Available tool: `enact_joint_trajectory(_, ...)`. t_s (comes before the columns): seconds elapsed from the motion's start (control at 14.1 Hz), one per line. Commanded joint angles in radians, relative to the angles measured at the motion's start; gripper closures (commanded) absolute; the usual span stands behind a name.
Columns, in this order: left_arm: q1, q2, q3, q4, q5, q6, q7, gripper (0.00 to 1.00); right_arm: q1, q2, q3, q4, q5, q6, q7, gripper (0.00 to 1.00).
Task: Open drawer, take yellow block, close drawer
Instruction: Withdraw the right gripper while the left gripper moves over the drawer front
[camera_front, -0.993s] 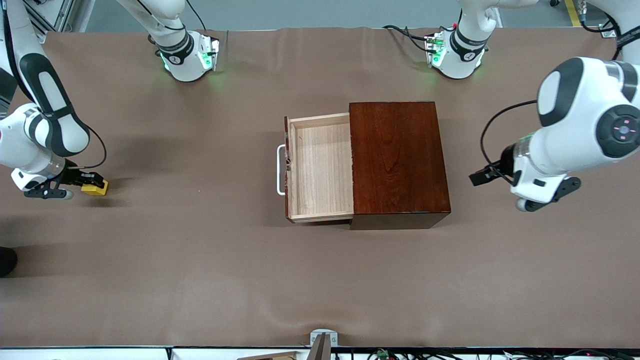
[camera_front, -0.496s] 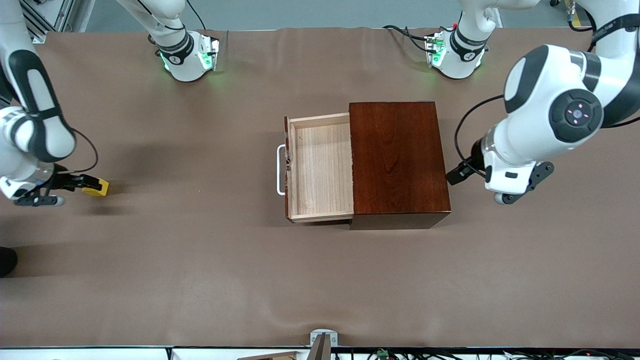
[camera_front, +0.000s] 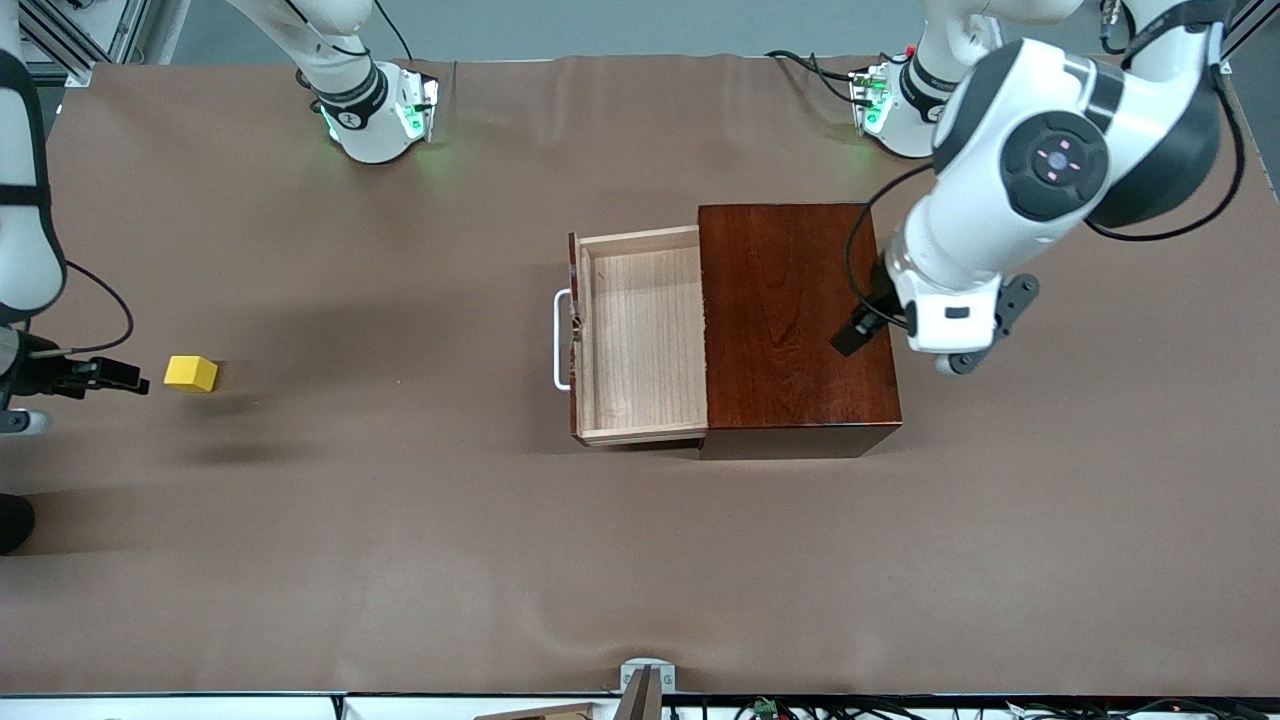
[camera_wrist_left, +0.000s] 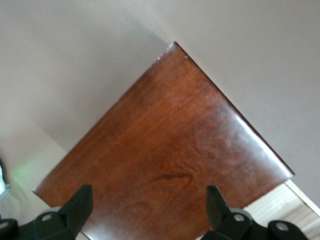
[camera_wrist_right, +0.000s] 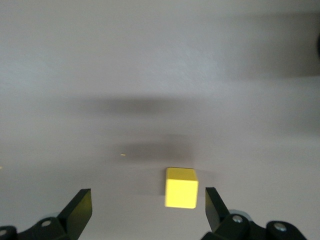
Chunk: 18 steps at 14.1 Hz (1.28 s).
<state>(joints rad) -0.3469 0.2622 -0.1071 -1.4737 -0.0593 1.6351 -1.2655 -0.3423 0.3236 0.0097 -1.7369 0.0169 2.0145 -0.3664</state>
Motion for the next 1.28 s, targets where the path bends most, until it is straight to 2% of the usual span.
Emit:
enact_joint_trajectory(0.0, -0.044, 0.006, 0.007, 0.027, -0.013, -0.001, -0.08, 0.0, 0.071, -0.099, -0.004, 0.031, 0.001, -0.106, 0.143, 0.0)
enact_joint_trajectory(0.35, -0.118, 0.078, 0.007, 0.125, -0.01, 0.012, -0.296, 0.0, 0.141, -0.21, 0.021, 0.071, 0.001, -0.201, 0.452, 0.0)
enact_joint_trajectory(0.5, -0.156, 0.088, 0.01, 0.135, -0.01, 0.038, -0.374, 0.0, 0.19, -0.242, 0.021, 0.1, 0.001, -0.273, 0.529, 0.0)
enact_joint_trajectory(0.71, -0.219, 0.129, 0.012, 0.136, -0.01, 0.196, -0.578, 0.0, 0.233, -0.244, 0.021, 0.171, 0.001, -0.381, 0.521, 0.0)
enact_joint_trajectory(0.99, -0.306, 0.15, 0.018, 0.138, -0.011, 0.232, -0.739, 0.0, 0.252, -0.284, 0.018, 0.184, 0.001, -0.435, 0.511, 0.0)
enact_joint_trajectory(1.21, -0.365, 0.166, 0.018, 0.141, -0.002, 0.232, -0.859, 0.0, 0.249, -0.308, 0.01, 0.18, 0.001, -0.436, 0.39, 0.0)
